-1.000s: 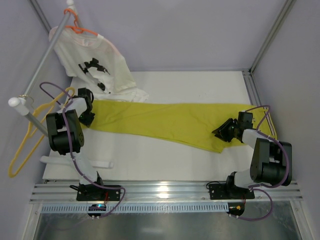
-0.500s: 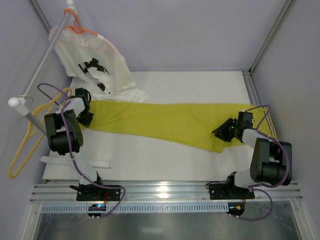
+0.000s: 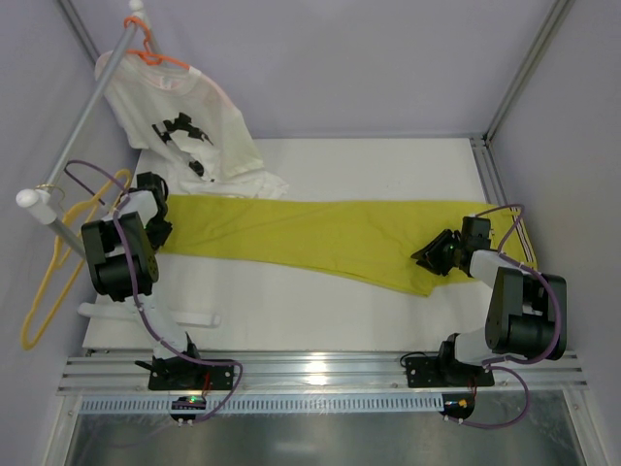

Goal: Place the trousers on the hanger
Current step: Fold the trousers

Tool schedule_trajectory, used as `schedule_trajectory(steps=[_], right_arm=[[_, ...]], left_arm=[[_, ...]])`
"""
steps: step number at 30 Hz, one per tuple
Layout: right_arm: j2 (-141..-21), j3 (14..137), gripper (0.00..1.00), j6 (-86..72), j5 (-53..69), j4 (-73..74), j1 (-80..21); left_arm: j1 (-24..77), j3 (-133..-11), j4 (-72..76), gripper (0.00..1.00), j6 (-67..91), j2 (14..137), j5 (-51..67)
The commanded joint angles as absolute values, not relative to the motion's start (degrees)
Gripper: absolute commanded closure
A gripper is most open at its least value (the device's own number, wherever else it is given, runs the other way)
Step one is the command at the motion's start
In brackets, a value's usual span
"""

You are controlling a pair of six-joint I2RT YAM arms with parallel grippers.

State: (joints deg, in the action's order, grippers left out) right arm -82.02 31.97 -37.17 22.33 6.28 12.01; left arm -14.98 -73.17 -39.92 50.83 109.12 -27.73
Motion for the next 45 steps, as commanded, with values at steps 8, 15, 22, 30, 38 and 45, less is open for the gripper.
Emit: schedule_trajectory(steps=[8,15,22,30,38,45], right_arm=[[-83.94,30.24,0.66,-33.93,15.12,7.3,12.83],[-84.2,30.23,0.66,-34.1,15.38,7.03,12.83],[-84.2,30.15,0.66,-34.01,15.64,6.86,12.83],[-83.41,29.71,0.66,-33.93,15.56,6.68,12.75],[-82.71,29.88,0.66,-33.84,15.29,7.29,12.83],[-81.21,29.36,0.66,-34.19,14.24,8.09,12.83]], left_arm=[[-15.03,-70.58,-35.51,0.43,51.5,106.0,-27.33],[-14.94,-70.31,-35.95,0.4,53.17,103.63,-26.37],[-15.03,-71.19,-36.39,0.37,53.53,101.43,-25.14],[-15.03,-70.05,-34.54,0.33,54.49,105.29,-22.15],[-15.03,-70.4,-36.82,0.35,56.25,111.7,-22.85],[-15.12,-72.6,-37.97,0.91,55.02,112.59,-23.99]])
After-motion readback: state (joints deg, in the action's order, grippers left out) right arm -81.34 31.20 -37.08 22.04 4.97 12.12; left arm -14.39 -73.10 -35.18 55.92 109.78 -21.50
